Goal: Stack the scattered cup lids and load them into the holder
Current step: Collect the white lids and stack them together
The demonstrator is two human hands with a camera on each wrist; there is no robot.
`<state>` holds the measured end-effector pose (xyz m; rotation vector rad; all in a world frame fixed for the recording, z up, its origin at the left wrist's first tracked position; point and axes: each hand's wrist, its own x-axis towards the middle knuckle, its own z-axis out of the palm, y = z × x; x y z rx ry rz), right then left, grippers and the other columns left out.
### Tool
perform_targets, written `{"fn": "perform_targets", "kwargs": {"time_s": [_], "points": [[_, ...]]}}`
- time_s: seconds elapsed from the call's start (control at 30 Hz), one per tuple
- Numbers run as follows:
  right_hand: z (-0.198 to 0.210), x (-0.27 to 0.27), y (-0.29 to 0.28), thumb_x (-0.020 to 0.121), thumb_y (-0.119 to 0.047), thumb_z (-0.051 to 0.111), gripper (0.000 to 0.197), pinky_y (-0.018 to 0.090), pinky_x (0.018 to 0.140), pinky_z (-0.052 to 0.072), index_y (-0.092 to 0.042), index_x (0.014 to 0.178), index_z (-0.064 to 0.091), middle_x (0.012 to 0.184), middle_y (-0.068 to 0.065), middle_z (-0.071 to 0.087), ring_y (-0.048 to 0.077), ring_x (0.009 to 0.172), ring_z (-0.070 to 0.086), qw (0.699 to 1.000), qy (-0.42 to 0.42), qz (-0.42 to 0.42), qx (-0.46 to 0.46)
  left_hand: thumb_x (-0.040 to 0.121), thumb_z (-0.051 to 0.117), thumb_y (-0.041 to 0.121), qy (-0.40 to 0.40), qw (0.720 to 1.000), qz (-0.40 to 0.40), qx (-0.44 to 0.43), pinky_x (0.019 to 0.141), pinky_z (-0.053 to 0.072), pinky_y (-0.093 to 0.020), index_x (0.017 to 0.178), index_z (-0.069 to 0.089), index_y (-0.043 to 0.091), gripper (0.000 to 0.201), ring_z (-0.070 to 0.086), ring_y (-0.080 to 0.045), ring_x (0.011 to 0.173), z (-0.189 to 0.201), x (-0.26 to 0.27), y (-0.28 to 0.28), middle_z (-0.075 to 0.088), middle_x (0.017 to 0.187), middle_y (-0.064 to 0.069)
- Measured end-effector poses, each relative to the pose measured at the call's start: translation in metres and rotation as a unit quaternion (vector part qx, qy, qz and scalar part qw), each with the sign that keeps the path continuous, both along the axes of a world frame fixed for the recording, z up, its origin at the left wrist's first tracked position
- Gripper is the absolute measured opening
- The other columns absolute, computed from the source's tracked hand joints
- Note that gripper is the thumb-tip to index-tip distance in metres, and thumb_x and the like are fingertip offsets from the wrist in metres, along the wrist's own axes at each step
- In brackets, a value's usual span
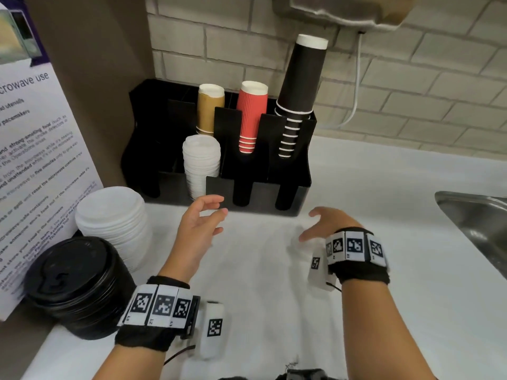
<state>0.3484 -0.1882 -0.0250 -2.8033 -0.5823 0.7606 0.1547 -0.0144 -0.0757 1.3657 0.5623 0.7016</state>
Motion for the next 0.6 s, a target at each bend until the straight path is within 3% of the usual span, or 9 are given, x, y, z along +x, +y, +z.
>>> {"fn": "perform_targets", "kwargs": {"time_s": [0.13,0.23,0.4,0.53,0.6], "points": [[-0.019,-0.007,0.003,0.065,-0.024,0.085,0.087,0.032,0.087,0.043,-0.025,0.141,0.043,0.141,0.001,0.048,0.025,0.123,0.052,0.999,0.019,0.011,-0.034,0.092,0.062,0.013,0.002,1.000,-0.013,0.001,0.083,0.053,-0.032,0.099,0.066,0.034,0.023,0.062,-0.011,0.091,0.002,0.000,-0.005,0.060,0.106,0.008],[-0.025,-0.013,0.009,0.062,-0.024,0.086,0.080,0.032,0.078,0.048,-0.022,0.133,0.048,0.127,0.004,0.056,0.028,0.109,0.059,0.996,-0.024,0.040,-0.073,0.092,0.062,0.014,0.001,1.000,-0.015,0.008,0.083,0.053,-0.031,0.100,0.066,0.034,0.022,0.062,-0.011,0.092,0.005,-0.001,-0.006,0.059,0.106,0.009],[-0.033,-0.024,0.014,0.065,-0.030,0.079,0.067,0.031,0.067,0.045,-0.024,0.124,0.047,0.116,0.005,0.051,0.027,0.087,0.057,0.990,-0.082,0.080,-0.085,0.092,0.062,0.012,-0.009,1.000,-0.012,0.019,0.078,0.052,-0.026,0.102,0.066,0.032,0.022,0.062,-0.008,0.090,0.007,-0.004,-0.007,0.059,0.105,0.008],[-0.010,-0.023,0.023,0.067,-0.034,0.078,0.062,0.033,0.067,0.052,-0.033,0.118,0.043,0.110,0.002,0.055,0.020,0.087,0.059,0.991,0.054,0.121,0.029,0.089,0.068,0.016,0.023,0.997,-0.052,0.060,0.080,0.050,-0.026,0.106,0.063,0.037,0.028,0.062,-0.008,0.095,0.007,-0.006,-0.009,0.058,0.112,0.013],[0.006,-0.030,0.028,0.068,-0.033,0.079,0.055,0.032,0.071,0.056,-0.041,0.111,0.045,0.108,-0.002,0.056,0.017,0.091,0.060,0.969,0.120,0.161,0.146,0.079,0.079,0.023,0.063,0.987,-0.115,0.097,0.077,0.048,-0.018,0.118,0.057,0.044,0.049,0.059,-0.002,0.105,0.006,-0.008,-0.012,0.054,0.123,0.018]]}}
